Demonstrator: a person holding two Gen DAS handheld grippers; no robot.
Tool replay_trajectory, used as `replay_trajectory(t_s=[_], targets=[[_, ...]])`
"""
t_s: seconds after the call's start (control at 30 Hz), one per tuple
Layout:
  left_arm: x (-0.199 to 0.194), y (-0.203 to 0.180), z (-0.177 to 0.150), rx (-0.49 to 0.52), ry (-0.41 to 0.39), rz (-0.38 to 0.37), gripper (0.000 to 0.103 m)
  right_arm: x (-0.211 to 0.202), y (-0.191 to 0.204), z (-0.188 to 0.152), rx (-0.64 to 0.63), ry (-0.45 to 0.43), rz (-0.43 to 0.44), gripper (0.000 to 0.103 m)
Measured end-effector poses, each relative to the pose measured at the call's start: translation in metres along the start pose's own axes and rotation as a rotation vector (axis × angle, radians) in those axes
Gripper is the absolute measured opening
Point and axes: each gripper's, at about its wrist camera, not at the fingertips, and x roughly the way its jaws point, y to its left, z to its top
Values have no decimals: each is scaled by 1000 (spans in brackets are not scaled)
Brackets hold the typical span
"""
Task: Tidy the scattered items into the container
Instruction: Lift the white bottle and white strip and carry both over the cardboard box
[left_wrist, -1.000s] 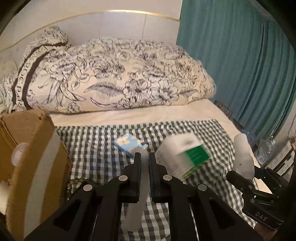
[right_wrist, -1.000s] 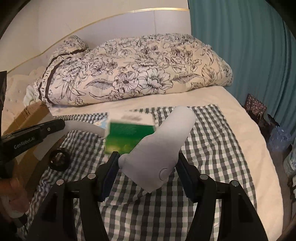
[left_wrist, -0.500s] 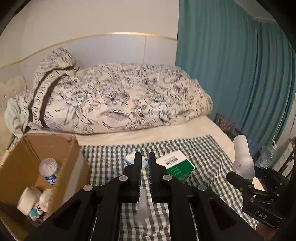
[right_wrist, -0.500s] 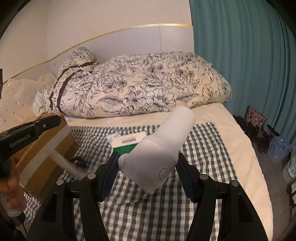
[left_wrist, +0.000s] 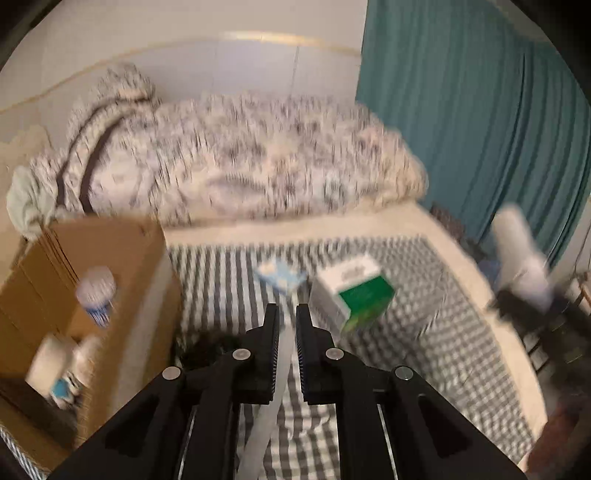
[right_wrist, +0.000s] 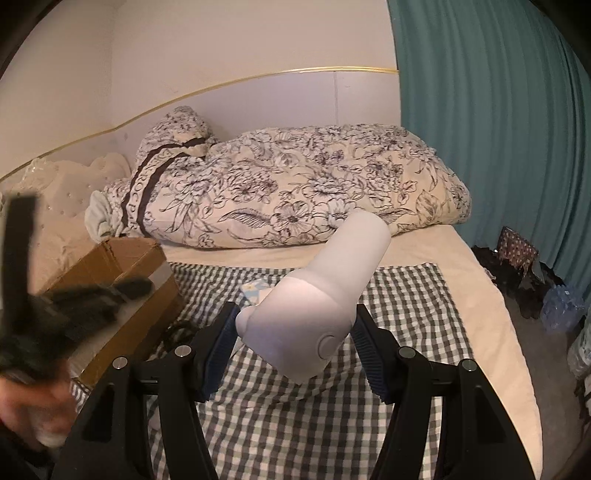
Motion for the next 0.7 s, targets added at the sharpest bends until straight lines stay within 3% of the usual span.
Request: replay_trajectory(t_s=[0.13, 0.33, 0.37, 0.43, 0.47, 0.5, 0.63, 0.67, 0.7], targets=[[30, -8, -18, 76, 66, 36, 9, 1, 3, 2, -6, 1, 13, 61], [70, 3, -47, 26, 201, 11, 13, 0, 1, 4, -2, -10, 17, 61], [73, 2, -51, 29, 213, 3, 19, 0, 0, 4, -2, -10, 17, 61], [80, -4, -58, 57, 233, 16, 41, 1, 0, 4, 0, -9, 17, 61], [84, -5, -62, 70, 245, 38, 71, 1, 0, 4, 2, -8, 17, 61], [90, -4, -65, 76, 262, 62, 90, 1, 0, 4, 3, -8, 17, 61], [109, 9, -84, 28, 354, 53, 87, 0, -3, 5, 5, -10, 18, 61], [108, 9, -86, 28, 349, 56, 72, -1, -3, 5, 3, -11, 17, 61], [106, 9, -85, 22, 347, 53, 51, -1, -3, 5, 2, -12, 17, 61]])
